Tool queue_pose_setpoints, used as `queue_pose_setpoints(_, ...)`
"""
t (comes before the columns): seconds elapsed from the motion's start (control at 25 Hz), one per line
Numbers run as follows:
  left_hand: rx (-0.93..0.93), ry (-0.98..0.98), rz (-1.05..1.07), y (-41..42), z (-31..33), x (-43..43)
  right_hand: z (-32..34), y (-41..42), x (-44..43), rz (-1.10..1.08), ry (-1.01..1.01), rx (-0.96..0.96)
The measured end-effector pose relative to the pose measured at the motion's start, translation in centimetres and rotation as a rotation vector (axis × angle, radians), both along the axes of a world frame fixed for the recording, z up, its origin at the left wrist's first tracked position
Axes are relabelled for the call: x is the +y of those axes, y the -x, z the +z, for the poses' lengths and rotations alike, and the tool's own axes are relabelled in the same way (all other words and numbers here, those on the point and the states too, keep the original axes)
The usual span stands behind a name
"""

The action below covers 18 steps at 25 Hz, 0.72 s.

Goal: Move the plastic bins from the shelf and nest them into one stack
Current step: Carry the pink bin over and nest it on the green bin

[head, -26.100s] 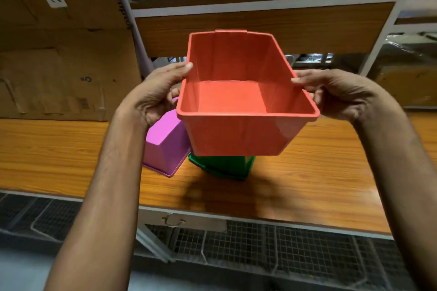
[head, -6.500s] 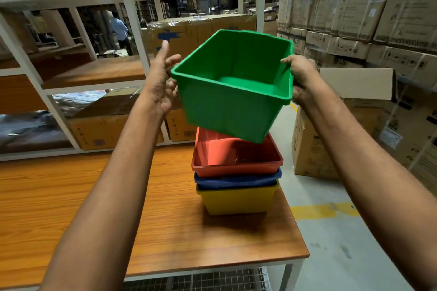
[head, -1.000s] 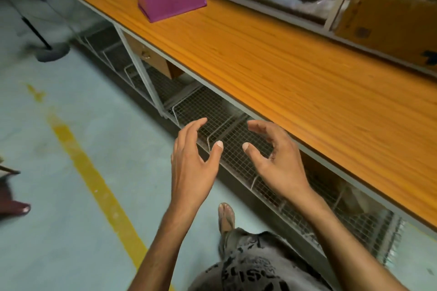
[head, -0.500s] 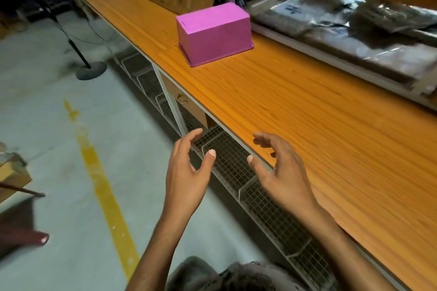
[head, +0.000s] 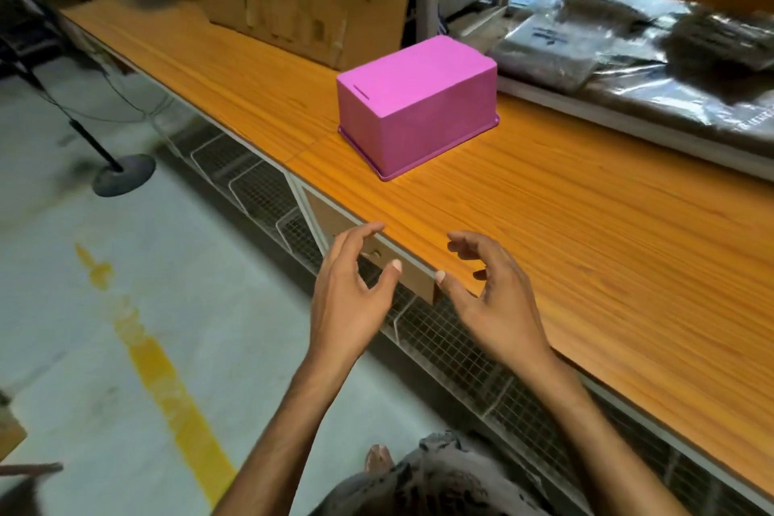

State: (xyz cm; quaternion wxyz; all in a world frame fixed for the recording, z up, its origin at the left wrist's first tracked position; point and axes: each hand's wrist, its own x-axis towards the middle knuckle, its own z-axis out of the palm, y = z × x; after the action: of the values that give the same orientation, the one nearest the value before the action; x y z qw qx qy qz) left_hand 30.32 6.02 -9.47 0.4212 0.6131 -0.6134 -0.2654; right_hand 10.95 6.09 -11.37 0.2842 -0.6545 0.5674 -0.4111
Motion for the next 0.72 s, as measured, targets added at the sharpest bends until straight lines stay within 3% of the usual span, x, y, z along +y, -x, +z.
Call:
queue_pose_setpoints(0.28, -0.029, 0.014, -0.049, -6.0, -1.5, -11.3, -0.3, -6.1, -8.8, -0.061, -0.007, 0.04)
queue_pose_setpoints(0.72, -0.03, -0.091, -0.053, -10.4, -5.1, -31.9, -4.2, -9.0, -26.2, -0.253, -0.177, -0.117)
